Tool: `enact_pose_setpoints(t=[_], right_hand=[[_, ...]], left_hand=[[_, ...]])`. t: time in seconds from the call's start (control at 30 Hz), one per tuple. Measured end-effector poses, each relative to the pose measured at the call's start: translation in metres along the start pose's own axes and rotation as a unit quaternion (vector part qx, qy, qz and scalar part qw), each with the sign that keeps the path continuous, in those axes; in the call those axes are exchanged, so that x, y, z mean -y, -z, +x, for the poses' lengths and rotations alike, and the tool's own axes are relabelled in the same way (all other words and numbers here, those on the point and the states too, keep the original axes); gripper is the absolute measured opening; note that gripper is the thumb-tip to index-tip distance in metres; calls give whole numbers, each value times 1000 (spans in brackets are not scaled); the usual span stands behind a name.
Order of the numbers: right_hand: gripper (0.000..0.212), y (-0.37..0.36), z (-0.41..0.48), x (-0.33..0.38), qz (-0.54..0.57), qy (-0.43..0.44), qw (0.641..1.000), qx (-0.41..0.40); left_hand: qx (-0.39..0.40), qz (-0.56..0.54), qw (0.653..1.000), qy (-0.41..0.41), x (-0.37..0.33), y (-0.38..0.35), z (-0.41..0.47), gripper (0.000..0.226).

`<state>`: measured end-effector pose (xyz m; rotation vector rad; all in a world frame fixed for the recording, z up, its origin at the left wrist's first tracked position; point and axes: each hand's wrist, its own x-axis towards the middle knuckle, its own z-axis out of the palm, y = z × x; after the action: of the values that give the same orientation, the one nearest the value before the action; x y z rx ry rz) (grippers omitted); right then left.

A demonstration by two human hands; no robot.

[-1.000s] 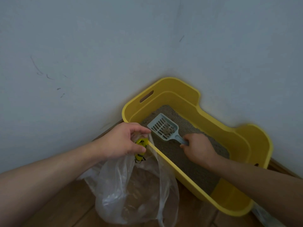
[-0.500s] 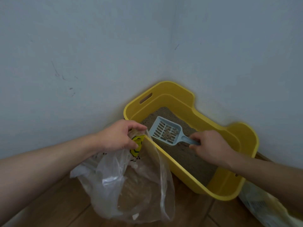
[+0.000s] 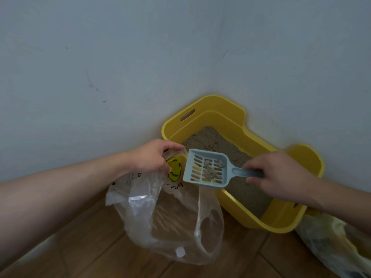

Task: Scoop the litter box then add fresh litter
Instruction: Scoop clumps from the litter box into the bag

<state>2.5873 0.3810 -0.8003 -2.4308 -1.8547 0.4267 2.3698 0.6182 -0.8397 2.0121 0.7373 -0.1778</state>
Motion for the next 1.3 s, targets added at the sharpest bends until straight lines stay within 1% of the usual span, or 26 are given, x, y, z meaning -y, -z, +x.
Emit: enact_pose_setpoints(t=[0.17, 0.4, 0.63, 0.77, 0.9, 1.03, 1.13, 1.3], right_hand=[[19, -2, -5, 22, -15, 86, 995, 51], [21, -17, 11, 47, -61, 133, 983, 108], [24, -21, 31, 57, -82, 168, 976, 111], [17, -21, 39, 58, -101, 195, 969, 110], [19, -21, 47, 58, -102, 196, 968, 119], [21, -23, 51, 55, -79, 190, 970, 133], [17, -25, 53, 51, -61, 192, 971, 128], [15, -23, 54, 42, -30, 184, 973, 139]], left_hand=[[11, -28, 1000, -4, -3, 1, -3, 78], [23, -49, 998, -30, -8, -2, -10, 74], [46, -104, 993, -40, 4, -2, -7, 76], [58, -140, 987, -45, 11, -1, -3, 76], [61, -173, 982, -44, 15, -2, 1, 76], [65, -185, 980, -46, 17, -3, 2, 76], [61, -179, 981, -43, 15, -2, 3, 77], [53, -186, 981, -26, 6, 2, 4, 74]])
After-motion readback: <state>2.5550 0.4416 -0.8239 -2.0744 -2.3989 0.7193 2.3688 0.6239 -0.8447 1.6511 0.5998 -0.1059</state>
